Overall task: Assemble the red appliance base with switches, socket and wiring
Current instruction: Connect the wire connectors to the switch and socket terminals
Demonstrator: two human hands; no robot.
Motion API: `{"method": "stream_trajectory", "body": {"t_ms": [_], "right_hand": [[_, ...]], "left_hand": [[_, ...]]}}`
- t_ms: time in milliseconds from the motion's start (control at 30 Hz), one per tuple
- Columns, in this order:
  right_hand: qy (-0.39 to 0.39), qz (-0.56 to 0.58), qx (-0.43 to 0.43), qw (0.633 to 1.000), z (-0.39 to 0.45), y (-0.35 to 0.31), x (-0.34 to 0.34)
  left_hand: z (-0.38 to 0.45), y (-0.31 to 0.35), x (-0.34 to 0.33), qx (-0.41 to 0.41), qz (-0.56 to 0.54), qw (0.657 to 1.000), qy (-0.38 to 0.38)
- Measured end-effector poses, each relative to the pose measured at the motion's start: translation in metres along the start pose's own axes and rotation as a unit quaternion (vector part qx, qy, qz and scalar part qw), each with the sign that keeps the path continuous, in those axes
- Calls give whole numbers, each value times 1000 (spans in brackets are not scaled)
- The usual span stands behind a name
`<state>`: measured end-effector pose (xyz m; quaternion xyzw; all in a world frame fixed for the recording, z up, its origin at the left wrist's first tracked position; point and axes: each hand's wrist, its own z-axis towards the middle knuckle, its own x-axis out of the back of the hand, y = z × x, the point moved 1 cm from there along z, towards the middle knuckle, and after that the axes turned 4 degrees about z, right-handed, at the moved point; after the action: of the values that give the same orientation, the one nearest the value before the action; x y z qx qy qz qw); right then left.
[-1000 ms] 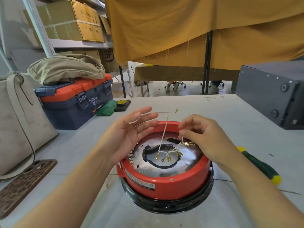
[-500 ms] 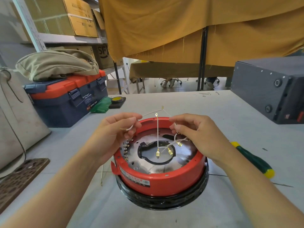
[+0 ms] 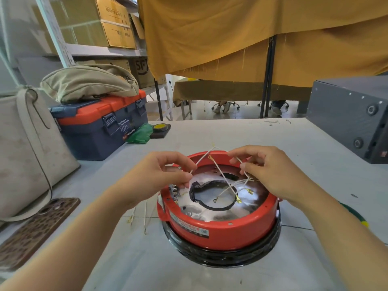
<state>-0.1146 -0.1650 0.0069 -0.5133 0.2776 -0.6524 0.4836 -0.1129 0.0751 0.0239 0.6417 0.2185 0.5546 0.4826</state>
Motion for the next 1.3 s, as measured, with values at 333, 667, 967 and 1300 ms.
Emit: {"method": "stream_trajectory", "body": {"t_ms": [333, 667, 967, 1300], "right_hand": [[-45, -48, -3, 998, 25, -9, -11], [-136, -122, 38, 982, 53, -31, -19], [-155, -127, 60, 978, 54, -26, -32], [-88, -13, 28, 996, 26, -11, 13]], "left_hand": [[-13, 2, 9, -29, 34, 994, -98], [9, 9, 11, -80, 138, 974, 163], [24, 8, -4, 22, 53, 998, 28], [13, -2, 0, 77, 28, 996, 33]]}}
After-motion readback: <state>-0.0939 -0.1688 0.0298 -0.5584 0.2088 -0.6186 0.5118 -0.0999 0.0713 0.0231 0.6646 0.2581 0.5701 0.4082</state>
